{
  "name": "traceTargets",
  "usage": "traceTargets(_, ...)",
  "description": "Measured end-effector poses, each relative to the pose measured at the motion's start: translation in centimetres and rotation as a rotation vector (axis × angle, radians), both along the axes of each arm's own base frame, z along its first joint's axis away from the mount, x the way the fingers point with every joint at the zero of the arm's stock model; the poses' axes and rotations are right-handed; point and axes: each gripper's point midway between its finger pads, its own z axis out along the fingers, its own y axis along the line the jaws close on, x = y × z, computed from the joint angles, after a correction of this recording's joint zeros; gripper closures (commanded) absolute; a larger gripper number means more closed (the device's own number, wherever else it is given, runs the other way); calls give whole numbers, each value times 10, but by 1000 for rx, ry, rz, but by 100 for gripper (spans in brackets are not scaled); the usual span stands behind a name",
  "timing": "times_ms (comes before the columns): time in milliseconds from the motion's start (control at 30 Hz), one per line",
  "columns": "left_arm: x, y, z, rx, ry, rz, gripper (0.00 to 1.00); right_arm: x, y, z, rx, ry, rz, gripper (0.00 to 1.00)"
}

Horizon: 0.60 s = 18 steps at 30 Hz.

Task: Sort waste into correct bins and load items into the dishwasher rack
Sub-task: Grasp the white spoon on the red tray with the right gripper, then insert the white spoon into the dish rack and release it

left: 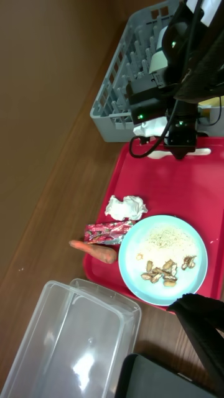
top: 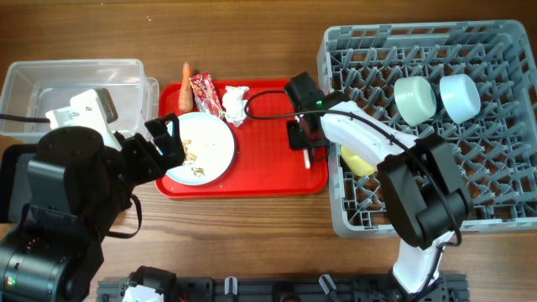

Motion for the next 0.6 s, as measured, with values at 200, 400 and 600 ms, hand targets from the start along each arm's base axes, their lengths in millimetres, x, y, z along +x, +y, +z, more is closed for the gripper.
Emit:
traceTargets(200,0,0,0,0,0,0,0,4,9,46,79,-84,26,96)
traceTargets(400,0,0,0,0,0,0,0,13,-6,169,153,-403,4,96)
traceTargets(600,0,0,0,0,0,0,0,45,-85,170,-22,-471,-164,96)
